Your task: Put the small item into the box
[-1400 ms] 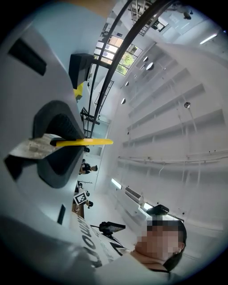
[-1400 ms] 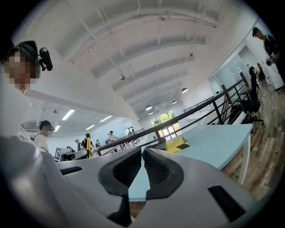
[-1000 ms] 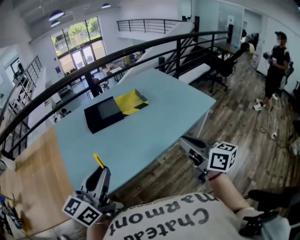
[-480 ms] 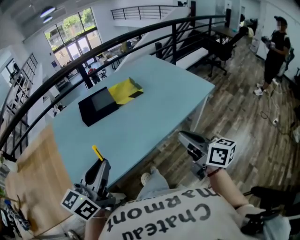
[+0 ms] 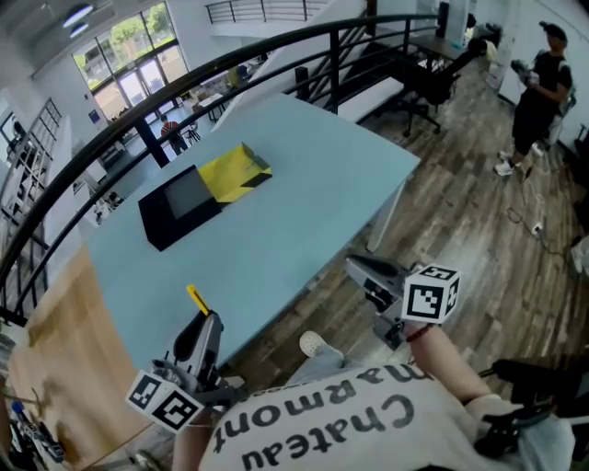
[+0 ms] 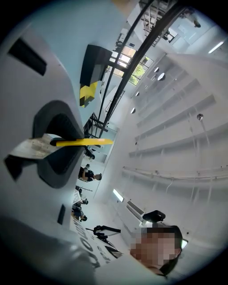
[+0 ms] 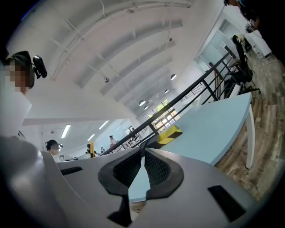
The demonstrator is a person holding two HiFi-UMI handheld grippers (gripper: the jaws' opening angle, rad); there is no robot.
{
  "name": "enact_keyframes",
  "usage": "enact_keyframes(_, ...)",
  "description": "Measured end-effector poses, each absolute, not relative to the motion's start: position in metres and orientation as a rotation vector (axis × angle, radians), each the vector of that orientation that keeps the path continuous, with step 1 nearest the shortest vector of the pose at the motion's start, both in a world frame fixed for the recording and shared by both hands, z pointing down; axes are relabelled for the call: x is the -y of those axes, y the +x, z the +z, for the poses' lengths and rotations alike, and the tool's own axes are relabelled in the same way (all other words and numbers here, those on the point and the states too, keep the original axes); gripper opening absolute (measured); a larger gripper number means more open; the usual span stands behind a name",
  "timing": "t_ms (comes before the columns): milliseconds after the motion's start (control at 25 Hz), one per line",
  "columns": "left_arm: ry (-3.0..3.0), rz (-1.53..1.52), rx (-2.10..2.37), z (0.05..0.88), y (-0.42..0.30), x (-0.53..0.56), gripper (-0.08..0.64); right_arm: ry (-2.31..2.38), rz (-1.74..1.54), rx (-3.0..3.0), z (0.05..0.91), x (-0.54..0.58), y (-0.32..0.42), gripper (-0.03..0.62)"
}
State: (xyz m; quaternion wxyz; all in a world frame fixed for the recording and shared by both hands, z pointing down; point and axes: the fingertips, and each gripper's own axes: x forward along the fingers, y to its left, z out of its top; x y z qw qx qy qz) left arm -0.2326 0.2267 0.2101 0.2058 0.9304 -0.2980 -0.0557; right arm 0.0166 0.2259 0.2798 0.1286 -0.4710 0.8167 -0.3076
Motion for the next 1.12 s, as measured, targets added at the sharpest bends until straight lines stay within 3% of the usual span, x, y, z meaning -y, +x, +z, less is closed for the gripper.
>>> enact_keyframes(1120, 2.583, -0.171, 0.838, 0.207, -0.175, -0.058, 0.049, -1.275, -0.939, -2.405, 0.270, -0.049, 0.052, 0.046)
